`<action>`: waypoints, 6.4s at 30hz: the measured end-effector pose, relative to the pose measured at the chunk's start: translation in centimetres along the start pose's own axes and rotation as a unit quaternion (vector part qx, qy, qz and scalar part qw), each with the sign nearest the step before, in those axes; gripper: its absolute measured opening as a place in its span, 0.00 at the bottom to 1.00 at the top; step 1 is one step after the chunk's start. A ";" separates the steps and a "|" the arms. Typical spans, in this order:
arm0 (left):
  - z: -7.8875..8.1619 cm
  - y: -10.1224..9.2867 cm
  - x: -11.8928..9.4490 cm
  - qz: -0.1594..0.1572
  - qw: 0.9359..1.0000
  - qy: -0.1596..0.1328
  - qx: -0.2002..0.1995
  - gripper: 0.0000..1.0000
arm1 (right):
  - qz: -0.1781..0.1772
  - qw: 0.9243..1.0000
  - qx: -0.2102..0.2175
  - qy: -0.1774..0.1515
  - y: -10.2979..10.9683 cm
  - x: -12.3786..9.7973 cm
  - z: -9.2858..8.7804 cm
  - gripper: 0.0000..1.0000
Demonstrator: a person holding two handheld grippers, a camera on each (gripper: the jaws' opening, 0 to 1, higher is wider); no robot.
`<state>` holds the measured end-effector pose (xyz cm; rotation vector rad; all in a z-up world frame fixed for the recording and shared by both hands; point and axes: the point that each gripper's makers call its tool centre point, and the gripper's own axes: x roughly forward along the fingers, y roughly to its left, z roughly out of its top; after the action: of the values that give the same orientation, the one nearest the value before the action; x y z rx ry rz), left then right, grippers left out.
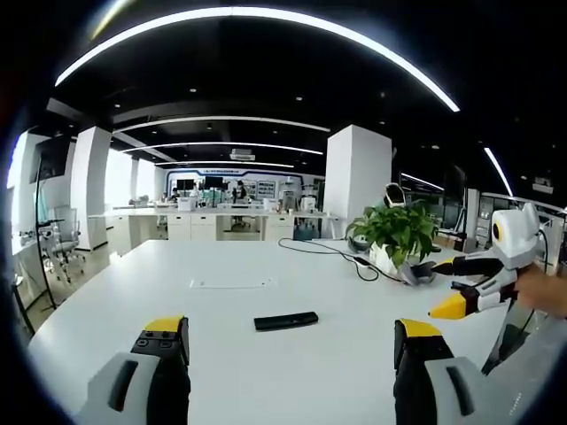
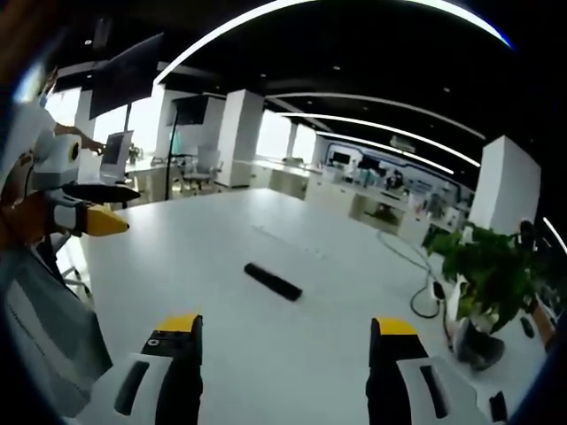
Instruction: Press the specified remote control buttons in sequence, fully releasing each button before pressing the next.
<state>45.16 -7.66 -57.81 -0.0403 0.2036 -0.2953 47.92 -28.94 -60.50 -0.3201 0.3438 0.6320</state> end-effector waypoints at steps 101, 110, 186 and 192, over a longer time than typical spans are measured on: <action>-1.1 3.9 11.8 -0.128 0.979 0.094 0.131 1.00 | 0.063 0.997 -0.049 -0.008 -5.0 9.1 3.2 0.99; -2.6 4.4 14.5 -0.158 0.967 0.115 0.163 1.00 | 0.092 0.993 -0.073 0.024 -4.7 12.0 1.3 0.99; -13.4 5.5 26.8 -0.380 0.863 0.248 0.223 0.55 | 0.320 0.904 -0.225 0.174 -3.7 27.2 -7.1 0.57; -13.7 5.9 27.2 -0.385 0.854 0.258 0.236 0.43 | 0.335 0.897 -0.228 0.179 -3.3 27.8 -7.3 0.45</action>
<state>69.51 -10.15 -76.93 0.4649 0.6491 -1.1599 69.39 -19.90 -77.68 -0.7900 0.6743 1.3484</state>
